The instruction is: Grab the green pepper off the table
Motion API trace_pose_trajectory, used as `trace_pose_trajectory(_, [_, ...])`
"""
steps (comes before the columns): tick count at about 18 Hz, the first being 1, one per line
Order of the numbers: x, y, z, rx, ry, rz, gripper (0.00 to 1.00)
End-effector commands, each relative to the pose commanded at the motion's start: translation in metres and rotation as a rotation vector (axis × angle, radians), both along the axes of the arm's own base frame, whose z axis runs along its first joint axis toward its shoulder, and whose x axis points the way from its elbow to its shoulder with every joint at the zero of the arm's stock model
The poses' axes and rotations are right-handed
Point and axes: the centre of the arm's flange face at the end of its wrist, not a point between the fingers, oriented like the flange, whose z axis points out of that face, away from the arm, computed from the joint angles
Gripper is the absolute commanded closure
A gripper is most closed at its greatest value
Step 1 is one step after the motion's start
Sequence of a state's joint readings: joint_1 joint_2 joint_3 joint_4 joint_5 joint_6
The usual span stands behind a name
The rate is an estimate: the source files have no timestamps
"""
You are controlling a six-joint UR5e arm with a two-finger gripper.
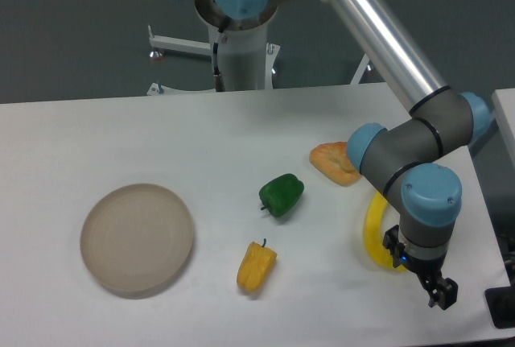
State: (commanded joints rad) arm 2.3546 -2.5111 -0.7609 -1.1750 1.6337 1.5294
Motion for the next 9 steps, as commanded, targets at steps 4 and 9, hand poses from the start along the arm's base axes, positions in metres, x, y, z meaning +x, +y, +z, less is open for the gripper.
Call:
trace_pose_trajectory(4, [0.004, -0.001, 0.004, -0.001, 0.001, 0.002, 0.0])
trace_pose_trajectory(9, [0.018, -0.001, 0.018, 0.002, -0.002, 0.014, 0.0])
